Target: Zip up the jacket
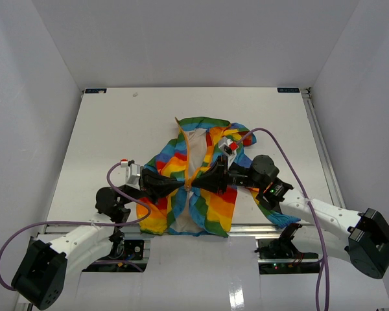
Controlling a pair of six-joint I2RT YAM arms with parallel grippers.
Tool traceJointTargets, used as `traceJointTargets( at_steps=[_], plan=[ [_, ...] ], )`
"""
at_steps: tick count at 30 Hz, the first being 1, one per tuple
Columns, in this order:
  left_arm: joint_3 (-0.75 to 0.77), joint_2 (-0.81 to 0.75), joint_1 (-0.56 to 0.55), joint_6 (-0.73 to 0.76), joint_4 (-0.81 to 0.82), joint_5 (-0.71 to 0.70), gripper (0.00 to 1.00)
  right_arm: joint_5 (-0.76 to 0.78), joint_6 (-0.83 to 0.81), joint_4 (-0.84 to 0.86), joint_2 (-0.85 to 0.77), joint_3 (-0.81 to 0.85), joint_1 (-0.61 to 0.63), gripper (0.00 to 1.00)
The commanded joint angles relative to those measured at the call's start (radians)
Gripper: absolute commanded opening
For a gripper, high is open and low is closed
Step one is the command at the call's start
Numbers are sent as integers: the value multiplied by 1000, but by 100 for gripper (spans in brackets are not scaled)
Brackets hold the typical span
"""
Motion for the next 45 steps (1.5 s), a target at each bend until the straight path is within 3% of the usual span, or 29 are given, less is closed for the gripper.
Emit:
traceJointTargets(
  at_steps=[1,25,45],
  plan=[
    [11,-9,-11,21,-21,0,0,21,6,69,-28,27,-1,8],
    [52,38,-22,22,-70,43,0,57,-39,-46,-41,84,-1,8],
    [96,36,-43,101,-226,-10,0,121,-72,-136,-102,115,-10,8]
  ],
)
